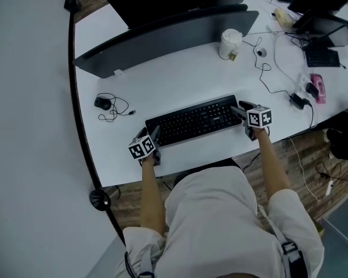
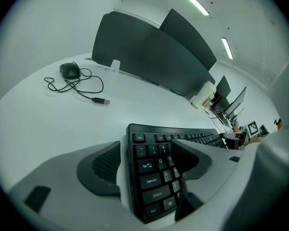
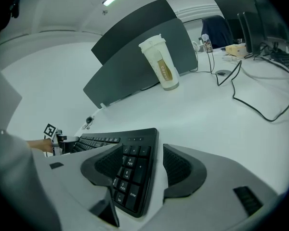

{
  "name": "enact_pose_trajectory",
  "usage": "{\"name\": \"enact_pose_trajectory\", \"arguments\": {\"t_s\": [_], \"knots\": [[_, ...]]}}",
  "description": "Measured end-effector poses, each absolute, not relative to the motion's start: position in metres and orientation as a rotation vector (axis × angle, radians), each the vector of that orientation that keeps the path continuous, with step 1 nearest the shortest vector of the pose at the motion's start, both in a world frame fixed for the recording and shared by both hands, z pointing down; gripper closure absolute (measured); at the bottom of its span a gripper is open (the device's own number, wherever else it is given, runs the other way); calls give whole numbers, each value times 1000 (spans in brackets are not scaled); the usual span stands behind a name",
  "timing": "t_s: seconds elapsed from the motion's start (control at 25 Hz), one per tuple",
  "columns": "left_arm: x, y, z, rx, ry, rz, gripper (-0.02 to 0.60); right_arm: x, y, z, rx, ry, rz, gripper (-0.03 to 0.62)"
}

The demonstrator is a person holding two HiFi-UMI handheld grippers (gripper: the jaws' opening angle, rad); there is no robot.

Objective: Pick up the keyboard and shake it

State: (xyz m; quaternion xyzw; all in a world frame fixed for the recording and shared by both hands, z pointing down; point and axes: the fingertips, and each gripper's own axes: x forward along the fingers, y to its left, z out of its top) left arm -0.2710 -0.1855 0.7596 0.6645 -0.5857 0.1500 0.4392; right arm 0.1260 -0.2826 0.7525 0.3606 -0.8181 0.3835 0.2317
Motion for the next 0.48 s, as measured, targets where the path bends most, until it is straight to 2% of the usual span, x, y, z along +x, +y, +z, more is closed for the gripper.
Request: {"name": "enact_pose_trajectory", "arguments": {"t_s": [0.32,0.48], "knots": [[-270,-191,758,1565,-1573,291,238,106,-284,762,1067,-2210,1076,315],[-268,-192,751,1588,-1483,154,230,109,-286,762,1126,-2209,1095,313]]}}
